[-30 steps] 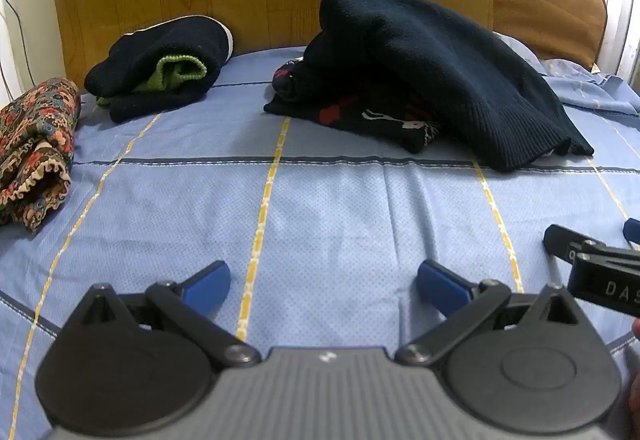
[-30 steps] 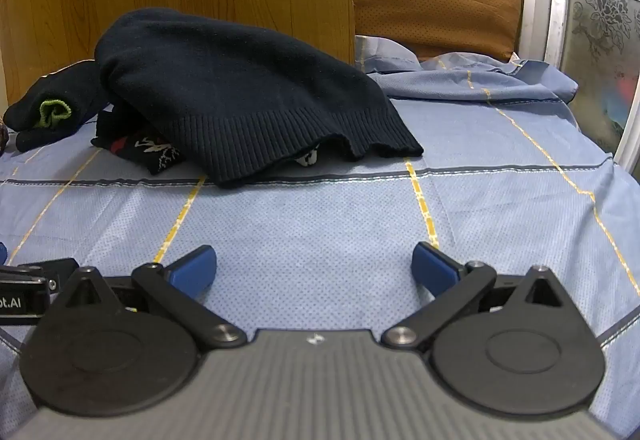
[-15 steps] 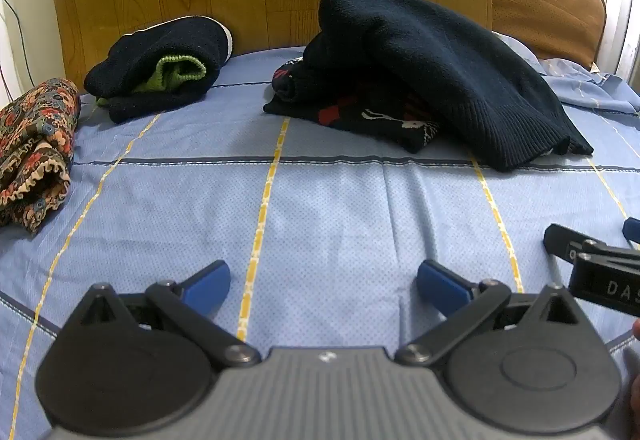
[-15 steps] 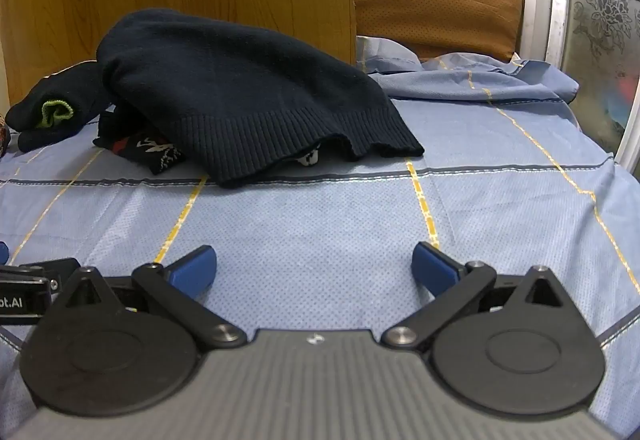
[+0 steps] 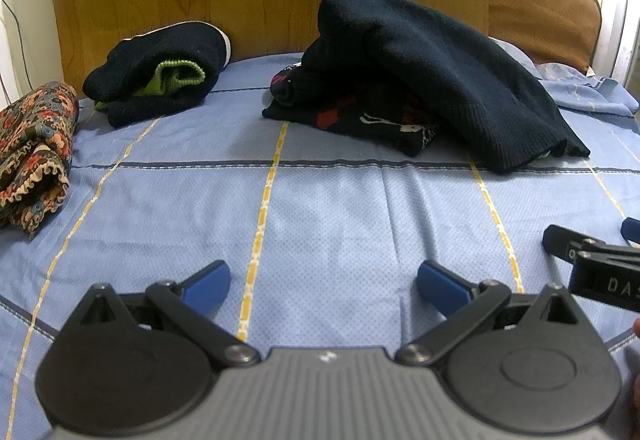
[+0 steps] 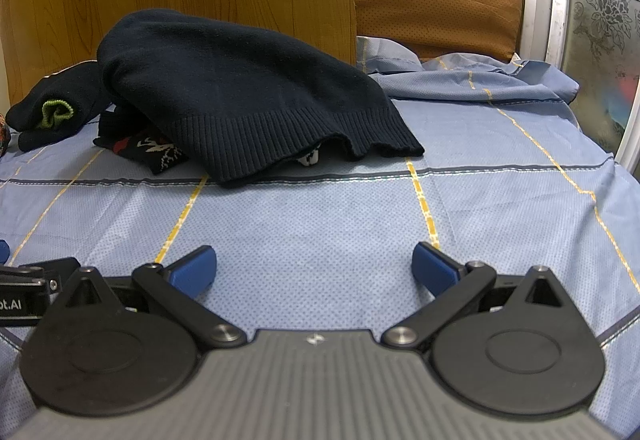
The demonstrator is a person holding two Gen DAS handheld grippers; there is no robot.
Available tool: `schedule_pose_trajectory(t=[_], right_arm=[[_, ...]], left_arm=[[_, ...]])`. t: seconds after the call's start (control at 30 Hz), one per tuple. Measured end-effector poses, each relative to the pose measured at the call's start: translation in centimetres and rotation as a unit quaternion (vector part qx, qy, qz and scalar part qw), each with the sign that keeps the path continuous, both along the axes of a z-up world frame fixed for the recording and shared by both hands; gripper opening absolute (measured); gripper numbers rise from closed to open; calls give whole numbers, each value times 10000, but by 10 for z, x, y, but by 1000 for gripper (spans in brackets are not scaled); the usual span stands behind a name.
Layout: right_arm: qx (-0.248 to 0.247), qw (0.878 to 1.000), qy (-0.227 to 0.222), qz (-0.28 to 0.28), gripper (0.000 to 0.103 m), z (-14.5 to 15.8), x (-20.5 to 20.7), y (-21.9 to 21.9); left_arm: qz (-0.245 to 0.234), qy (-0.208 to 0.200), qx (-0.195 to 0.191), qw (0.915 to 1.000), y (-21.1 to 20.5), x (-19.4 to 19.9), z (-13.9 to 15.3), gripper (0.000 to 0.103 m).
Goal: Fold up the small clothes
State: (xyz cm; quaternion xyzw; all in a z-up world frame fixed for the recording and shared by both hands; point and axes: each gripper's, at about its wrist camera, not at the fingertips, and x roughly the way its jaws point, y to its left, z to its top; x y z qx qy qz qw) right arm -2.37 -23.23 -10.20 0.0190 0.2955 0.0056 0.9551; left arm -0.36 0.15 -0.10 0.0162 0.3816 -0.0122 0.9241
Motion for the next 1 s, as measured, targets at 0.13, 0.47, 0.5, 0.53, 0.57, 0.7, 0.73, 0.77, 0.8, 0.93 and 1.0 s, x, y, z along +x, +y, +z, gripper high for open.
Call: schedule_pose_trajectory(t=[0.13, 0.47, 0.5, 0.53, 0.57, 0.7, 0.73, 0.77, 0.8, 0.93, 1.0], right_arm=[[74, 10000, -23, 39, 103, 0, -1, -1], [570, 9939, -702, 636, 46, 42, 4, -5], [517, 9933, -756, 706, 45, 45, 6, -2], [447, 9928, -792, 782, 45, 47, 9, 1], [383, 9923, -806, 858, 45, 48, 14, 5], [337, 9890, -610, 1307, 56, 52, 44, 28], [279, 9883, -576, 1387, 62, 51, 51, 35], [183, 9879, -560, 1438, 64, 50, 60, 43], [43, 9873, -546, 1489, 65, 49, 70, 53], [-364, 9855, -510, 1578, 66, 42, 95, 78], [-471, 9858, -456, 1546, 54, 39, 107, 82]], left_arm=[[-94, -132, 10, 9999, 0, -3, 0, 103], [-547, -236, -228, 9980, 18, -9, 1, 103], [-510, -263, -316, 9979, 24, -9, 2, 103], [-417, -330, -386, 9978, 30, -8, 4, 103], [-318, -416, -412, 9978, 36, -9, 5, 103], [204, -865, -218, 9958, 55, -4, 6, 103], [268, -850, -227, 9958, 58, -1, 5, 103], [282, -714, -377, 9963, 63, 5, 3, 103], [306, -564, -485, 9968, 66, 10, 1, 103], [424, -440, -564, 9965, 72, 19, -2, 103], [424, -413, -491, 9970, 69, 22, -3, 103]])
